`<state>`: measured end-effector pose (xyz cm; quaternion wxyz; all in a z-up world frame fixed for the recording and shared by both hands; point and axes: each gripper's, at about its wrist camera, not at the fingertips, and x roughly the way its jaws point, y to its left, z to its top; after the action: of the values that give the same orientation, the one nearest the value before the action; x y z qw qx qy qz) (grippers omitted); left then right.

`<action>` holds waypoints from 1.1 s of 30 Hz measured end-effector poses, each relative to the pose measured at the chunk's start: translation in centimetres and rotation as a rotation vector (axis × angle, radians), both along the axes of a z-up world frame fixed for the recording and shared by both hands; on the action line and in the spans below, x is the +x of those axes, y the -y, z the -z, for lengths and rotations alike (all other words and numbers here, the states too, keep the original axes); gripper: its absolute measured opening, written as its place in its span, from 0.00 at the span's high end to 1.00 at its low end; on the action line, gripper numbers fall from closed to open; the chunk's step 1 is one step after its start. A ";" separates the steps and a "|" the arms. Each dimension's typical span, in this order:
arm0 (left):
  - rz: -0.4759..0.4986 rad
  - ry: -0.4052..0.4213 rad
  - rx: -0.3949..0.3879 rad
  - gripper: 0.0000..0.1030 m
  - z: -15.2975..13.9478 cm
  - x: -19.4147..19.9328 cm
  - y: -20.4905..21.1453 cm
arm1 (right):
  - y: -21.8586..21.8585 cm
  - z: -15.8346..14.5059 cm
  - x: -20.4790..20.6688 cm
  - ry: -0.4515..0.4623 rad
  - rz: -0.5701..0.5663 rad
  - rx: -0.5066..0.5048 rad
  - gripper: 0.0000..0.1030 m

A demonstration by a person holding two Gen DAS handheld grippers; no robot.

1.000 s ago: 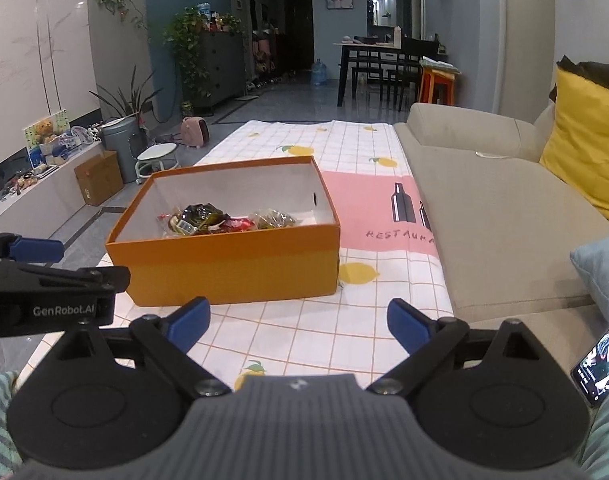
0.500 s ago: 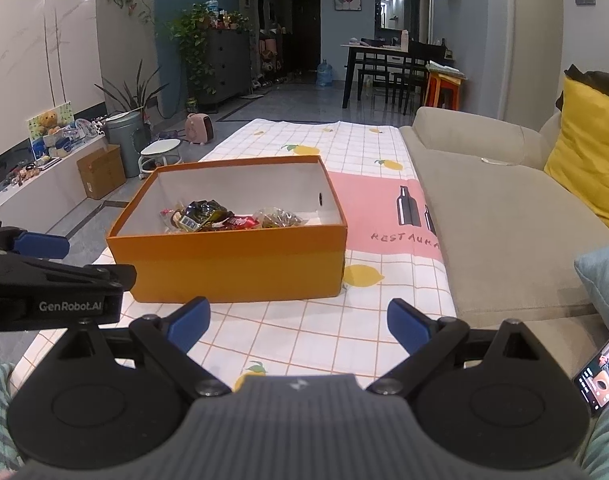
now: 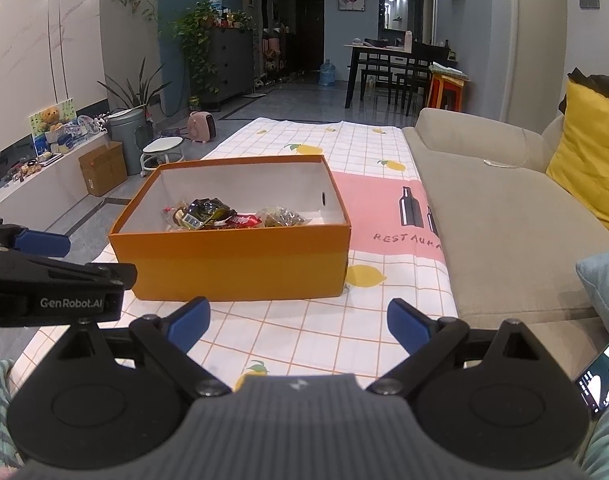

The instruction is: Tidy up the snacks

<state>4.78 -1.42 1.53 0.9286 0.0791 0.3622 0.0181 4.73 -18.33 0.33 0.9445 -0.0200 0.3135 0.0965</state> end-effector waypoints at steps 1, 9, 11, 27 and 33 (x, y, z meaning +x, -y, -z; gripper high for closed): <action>0.000 0.000 0.000 0.16 0.0 0.0 0.0 | 0.0 0.0 0.0 0.001 -0.001 0.000 0.10; -0.001 -0.001 0.001 0.16 0.0 0.0 0.0 | -0.2 -0.2 -0.1 0.007 -0.006 0.001 0.10; 0.000 -0.001 0.001 0.16 0.0 0.0 0.0 | -0.2 -0.2 -0.1 0.006 -0.006 0.002 0.10; 0.000 -0.003 -0.002 0.16 0.1 0.0 0.0 | -0.4 -0.1 0.0 -0.010 -0.013 0.008 0.10; -0.001 -0.004 -0.002 0.16 0.2 0.0 0.0 | -0.3 0.0 0.2 -0.017 -0.012 0.012 0.10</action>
<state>4.79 -1.40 1.34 0.9280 0.0783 0.3639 0.0181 4.89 -18.00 0.36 0.9414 -0.0153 0.3206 0.1040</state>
